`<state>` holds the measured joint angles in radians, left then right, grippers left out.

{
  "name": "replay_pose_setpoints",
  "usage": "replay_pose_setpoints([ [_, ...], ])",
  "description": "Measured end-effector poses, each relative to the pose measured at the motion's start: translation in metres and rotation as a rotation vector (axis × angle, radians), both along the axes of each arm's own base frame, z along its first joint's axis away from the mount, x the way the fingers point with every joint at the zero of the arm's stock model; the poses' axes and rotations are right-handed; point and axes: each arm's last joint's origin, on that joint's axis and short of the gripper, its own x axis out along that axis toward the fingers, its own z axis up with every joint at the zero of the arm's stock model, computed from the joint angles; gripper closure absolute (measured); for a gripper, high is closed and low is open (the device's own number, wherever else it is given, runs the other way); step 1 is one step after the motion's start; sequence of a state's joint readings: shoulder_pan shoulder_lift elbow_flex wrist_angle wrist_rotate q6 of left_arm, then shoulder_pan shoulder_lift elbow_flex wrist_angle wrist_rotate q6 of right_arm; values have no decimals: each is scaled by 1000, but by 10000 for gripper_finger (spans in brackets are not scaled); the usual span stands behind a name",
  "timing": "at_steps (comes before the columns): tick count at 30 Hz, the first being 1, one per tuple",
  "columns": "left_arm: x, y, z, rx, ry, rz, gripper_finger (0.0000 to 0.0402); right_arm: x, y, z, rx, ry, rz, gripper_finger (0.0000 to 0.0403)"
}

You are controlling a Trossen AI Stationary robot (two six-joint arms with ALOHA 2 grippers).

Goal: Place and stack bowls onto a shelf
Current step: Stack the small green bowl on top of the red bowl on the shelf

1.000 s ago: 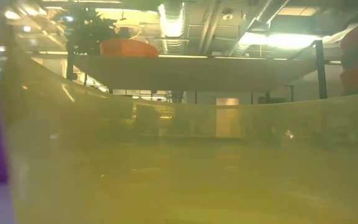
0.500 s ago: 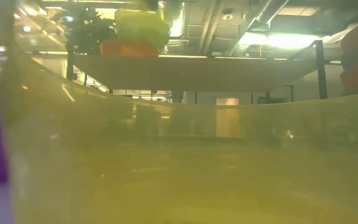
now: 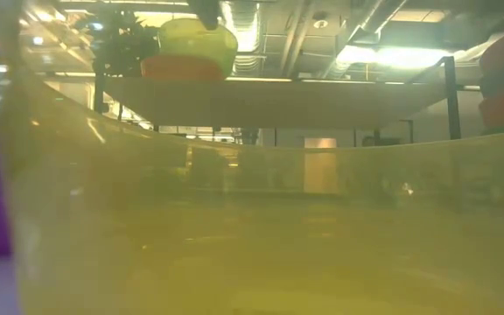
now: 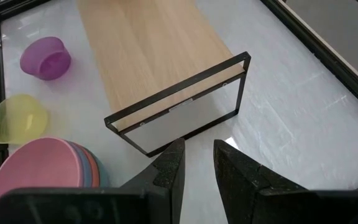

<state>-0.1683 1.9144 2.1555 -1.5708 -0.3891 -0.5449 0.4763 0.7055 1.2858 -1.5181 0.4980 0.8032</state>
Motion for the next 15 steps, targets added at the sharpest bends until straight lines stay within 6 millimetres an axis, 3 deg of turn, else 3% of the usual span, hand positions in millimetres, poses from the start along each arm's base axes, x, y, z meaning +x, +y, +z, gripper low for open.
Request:
replay_pose_setpoints([
  [15,-6,-11,6,13,-46,30,401,-1,0,-1,-5,9,0,290],
])
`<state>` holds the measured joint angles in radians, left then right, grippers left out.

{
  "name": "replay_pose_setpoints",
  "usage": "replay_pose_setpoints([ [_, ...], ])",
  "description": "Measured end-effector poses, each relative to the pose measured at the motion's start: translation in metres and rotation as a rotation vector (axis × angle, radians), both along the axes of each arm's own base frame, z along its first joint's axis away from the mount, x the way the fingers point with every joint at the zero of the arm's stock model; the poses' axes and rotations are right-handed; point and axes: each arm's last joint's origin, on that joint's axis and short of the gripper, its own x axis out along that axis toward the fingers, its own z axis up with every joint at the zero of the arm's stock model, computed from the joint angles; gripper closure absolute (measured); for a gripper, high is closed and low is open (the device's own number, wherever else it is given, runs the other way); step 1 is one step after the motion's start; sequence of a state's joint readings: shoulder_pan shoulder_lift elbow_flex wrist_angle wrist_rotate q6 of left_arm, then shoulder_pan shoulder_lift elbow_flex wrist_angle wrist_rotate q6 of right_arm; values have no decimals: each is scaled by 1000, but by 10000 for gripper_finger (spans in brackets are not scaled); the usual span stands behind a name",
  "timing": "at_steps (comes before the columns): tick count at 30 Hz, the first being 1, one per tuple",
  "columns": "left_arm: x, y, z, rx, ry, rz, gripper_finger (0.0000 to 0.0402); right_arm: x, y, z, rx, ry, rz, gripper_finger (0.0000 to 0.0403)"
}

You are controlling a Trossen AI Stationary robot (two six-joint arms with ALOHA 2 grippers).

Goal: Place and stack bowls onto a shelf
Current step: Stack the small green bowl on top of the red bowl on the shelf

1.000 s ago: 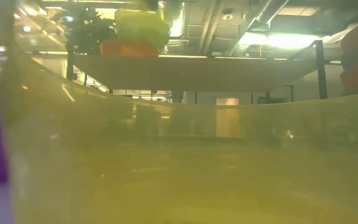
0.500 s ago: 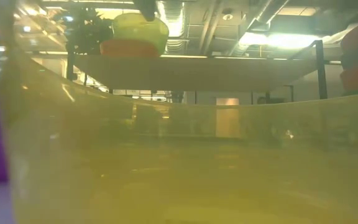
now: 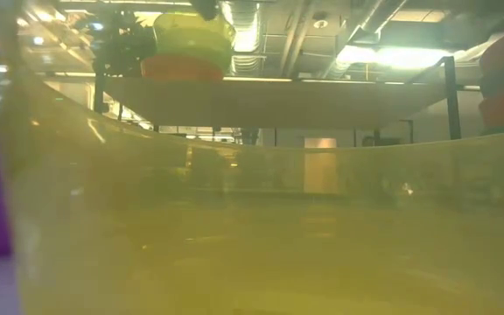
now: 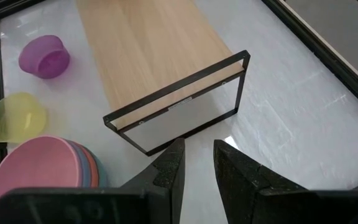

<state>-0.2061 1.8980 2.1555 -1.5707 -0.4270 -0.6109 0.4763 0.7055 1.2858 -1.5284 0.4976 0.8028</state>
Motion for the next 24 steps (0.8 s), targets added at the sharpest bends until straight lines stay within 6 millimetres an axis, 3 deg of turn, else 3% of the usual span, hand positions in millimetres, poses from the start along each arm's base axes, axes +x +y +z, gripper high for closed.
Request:
replay_pose_setpoints([
  [5,-14,-1,8,17,-24,-2,401,0,0,0,-1,1,0,290],
  [10,-52,5,6,-3,-22,86,401,0,0,0,-1,2,0,290],
  [13,-65,5,12,-48,-97,113,401,0,0,0,-3,4,1,290],
  [19,-62,1,21,-39,-190,79,401,0,0,0,-3,5,0,290],
  [24,-39,-2,3,-21,-134,16,401,0,0,0,-3,5,1,290],
])
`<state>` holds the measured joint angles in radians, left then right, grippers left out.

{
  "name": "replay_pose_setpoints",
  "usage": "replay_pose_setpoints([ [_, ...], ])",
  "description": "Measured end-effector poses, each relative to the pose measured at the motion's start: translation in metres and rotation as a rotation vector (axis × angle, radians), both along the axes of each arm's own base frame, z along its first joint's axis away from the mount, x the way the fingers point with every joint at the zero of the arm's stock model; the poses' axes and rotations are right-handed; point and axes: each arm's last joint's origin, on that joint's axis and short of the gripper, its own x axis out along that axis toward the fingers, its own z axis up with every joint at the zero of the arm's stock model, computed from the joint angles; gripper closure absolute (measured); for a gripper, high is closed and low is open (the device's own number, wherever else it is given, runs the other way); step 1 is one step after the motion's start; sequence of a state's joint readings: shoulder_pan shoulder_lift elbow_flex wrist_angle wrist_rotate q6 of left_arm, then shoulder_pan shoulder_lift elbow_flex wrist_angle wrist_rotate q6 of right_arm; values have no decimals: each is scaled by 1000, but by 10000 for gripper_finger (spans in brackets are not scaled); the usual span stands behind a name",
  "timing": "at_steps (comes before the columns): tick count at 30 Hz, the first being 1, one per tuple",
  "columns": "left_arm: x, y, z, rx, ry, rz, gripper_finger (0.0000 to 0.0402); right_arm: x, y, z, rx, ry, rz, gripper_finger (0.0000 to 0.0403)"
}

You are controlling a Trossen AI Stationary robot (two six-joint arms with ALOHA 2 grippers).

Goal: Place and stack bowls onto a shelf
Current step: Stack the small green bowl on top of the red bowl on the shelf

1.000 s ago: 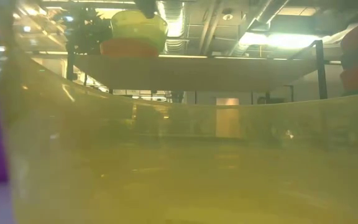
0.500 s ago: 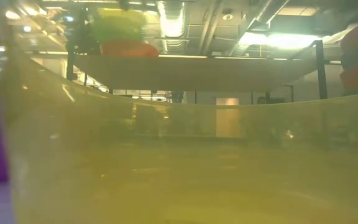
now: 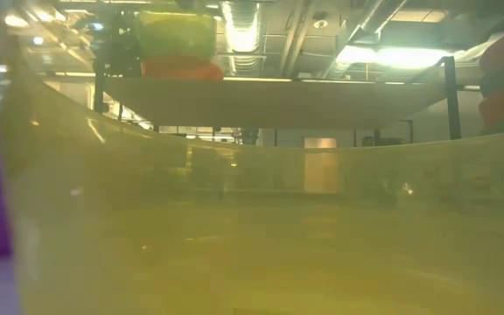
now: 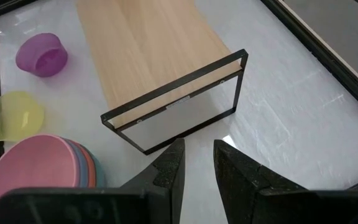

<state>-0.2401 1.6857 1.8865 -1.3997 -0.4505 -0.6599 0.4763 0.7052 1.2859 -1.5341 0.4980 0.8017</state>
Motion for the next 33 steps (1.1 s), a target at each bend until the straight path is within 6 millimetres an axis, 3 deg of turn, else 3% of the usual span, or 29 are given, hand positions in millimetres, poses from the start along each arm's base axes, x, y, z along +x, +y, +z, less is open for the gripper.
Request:
replay_pose_setpoints([
  [6,17,-4,-21,34,87,-32,401,0,0,0,0,0,0,290],
  [27,19,-3,-26,2,88,-20,401,0,0,0,-19,5,20,290],
  [33,21,-3,-26,6,79,-34,360,0,0,0,-19,5,20,290],
])
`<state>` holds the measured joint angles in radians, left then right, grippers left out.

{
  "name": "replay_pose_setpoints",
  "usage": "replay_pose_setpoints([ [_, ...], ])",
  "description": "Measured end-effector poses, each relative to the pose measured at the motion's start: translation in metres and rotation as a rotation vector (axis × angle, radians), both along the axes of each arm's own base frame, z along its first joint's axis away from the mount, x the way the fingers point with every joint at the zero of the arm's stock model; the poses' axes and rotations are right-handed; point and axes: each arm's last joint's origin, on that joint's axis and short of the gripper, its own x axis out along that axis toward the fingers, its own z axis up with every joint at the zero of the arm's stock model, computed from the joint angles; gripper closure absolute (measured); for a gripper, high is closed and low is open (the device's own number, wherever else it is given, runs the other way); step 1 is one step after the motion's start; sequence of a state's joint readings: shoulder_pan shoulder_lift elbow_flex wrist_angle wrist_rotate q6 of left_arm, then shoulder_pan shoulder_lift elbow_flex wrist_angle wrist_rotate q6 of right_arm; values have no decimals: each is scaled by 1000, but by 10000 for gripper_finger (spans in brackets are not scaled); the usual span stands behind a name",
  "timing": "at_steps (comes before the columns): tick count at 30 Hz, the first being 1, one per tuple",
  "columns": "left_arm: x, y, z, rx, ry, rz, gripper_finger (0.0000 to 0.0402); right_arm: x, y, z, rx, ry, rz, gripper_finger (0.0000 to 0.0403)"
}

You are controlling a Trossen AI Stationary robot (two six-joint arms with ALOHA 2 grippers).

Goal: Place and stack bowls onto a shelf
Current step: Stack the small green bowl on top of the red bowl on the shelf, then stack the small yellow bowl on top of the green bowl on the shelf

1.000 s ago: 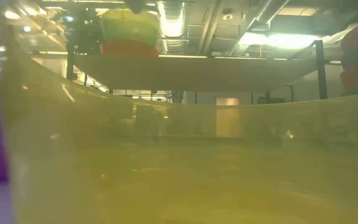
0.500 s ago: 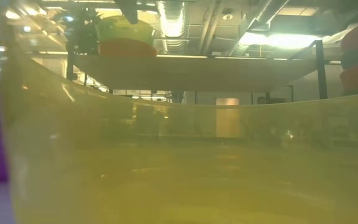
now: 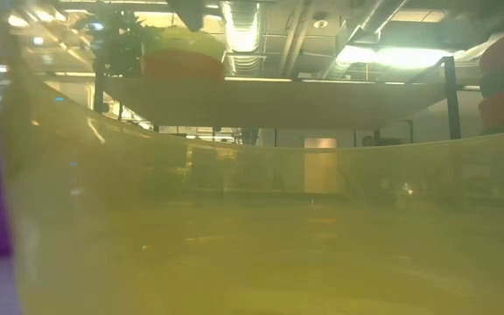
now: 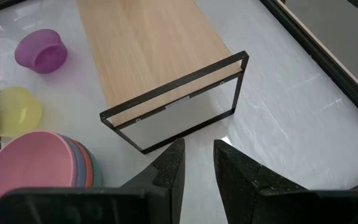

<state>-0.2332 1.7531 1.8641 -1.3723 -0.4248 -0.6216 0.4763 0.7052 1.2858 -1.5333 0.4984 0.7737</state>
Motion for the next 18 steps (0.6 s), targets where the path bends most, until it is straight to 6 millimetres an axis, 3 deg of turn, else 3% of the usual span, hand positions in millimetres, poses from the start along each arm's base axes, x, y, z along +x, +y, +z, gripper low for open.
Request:
replay_pose_setpoints([
  [6,1,4,0,-1,-2,14,292,0,0,0,-8,2,9,290],
  [11,2,1,16,-60,-86,29,271,0,0,0,-8,2,9,290],
  [18,4,-48,34,-345,-218,-208,279,0,0,0,-5,1,6,290],
])
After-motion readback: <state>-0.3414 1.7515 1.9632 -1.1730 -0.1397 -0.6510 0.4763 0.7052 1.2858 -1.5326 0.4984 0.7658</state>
